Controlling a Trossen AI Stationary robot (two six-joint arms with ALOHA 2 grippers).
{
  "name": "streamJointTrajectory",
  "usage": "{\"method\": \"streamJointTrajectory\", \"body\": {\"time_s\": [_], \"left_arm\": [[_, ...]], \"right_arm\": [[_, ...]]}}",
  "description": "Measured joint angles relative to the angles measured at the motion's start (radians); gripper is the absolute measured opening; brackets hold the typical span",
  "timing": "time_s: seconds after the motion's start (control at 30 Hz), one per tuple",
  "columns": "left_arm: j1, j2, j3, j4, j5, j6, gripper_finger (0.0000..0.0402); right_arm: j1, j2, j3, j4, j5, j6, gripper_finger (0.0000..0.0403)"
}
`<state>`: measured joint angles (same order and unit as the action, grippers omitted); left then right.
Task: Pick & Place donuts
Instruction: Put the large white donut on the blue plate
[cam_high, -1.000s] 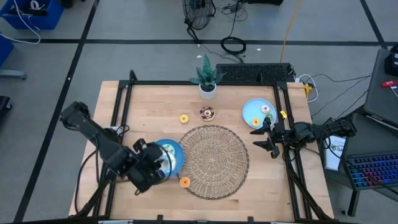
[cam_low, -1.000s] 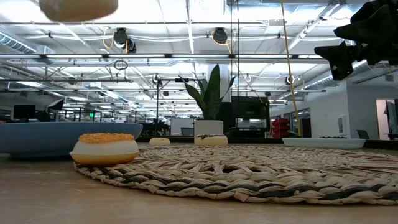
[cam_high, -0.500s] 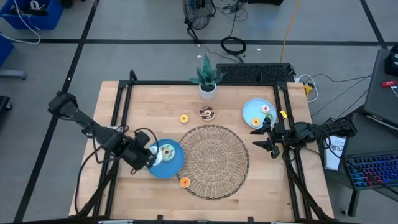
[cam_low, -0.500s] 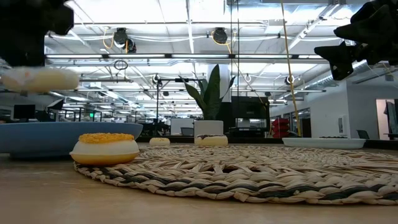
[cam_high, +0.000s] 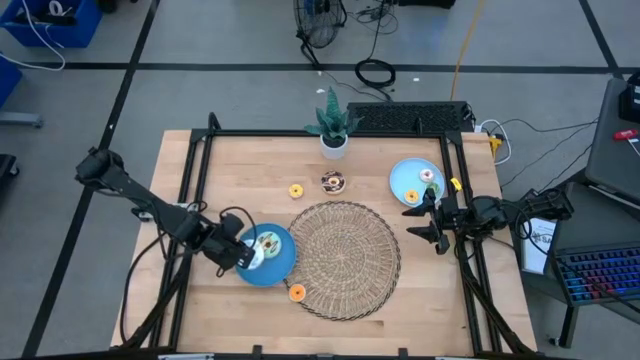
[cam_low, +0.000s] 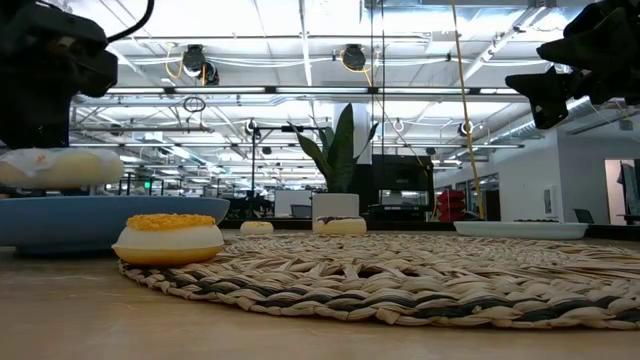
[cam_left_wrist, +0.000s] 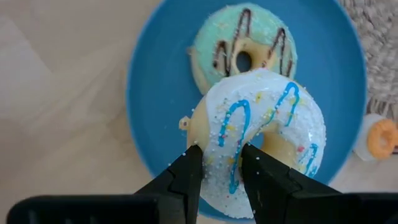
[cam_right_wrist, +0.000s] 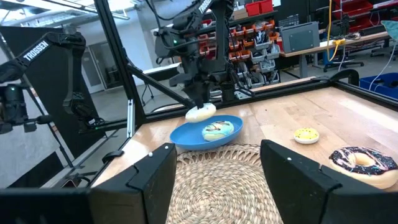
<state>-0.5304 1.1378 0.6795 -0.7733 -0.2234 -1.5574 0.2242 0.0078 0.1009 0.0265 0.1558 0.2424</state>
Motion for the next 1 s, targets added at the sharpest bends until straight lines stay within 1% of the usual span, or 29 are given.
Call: {"method": "streamJointTrajectory", "body": {"time_s": [0.17,0.47,0.7,1.0], "left_arm": [[0.000,0.000,-0.037,0.016,0.041,-0.028,0.0113],[0.000,0.000,-0.080,0.024,0.084,-0.085,0.0113],[0.000,0.000,-0.081,0.024,0.085,-0.100,0.0113],[0.000,0.000,-0.081,0.024,0.090,-0.078,0.0113]], "right_arm": [[0.000,0.000,0.000,0.000,0.000,0.000,0.0219],[0.000,0.000,0.000,0.000,0.000,0.000,0.0219],[0.000,0.000,0.000,0.000,0.000,0.000,0.0219],[0.000,0.000,0.000,0.000,0.000,0.000,0.0219]]}}
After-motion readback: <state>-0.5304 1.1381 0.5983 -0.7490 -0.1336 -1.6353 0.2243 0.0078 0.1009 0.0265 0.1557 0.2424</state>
